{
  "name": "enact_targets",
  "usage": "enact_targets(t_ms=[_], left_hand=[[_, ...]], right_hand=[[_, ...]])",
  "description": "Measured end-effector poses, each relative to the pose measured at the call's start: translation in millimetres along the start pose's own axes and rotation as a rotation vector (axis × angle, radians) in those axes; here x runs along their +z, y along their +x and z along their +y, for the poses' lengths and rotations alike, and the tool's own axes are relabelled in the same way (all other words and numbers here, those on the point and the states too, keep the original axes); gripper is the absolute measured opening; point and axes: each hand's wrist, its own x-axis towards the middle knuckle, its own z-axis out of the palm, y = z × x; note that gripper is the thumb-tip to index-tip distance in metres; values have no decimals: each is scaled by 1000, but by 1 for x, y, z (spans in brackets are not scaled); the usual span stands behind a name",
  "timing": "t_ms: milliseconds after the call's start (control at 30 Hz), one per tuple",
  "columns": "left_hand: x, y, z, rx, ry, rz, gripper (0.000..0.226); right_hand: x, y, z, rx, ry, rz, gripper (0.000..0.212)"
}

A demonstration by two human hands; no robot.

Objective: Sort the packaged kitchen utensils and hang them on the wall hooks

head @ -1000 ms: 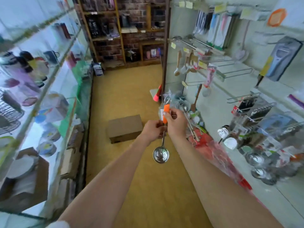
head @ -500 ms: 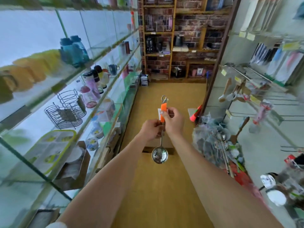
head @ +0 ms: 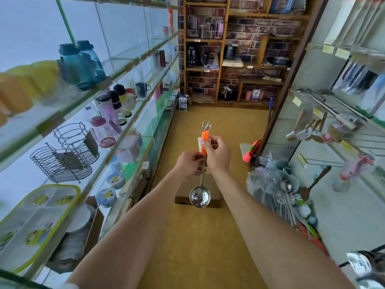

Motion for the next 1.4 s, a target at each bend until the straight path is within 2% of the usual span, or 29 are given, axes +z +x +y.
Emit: enact_targets(t_ms=[367,867,1167,1400], left_hand=[[-53,119,-9,-19,-13,-14,12],[-51,285,-16,-87,-24,20,15],[-63,364,-8,-85,-9,57,15],[-79,430,-12,-95,-13,25,14]], right_hand=[[85,98,18,3,-8,-1,19],[143,246,84,29,37,-20,13],[179,323,102,33,41,-37,14],[213,373,116,40,46,-8,14]])
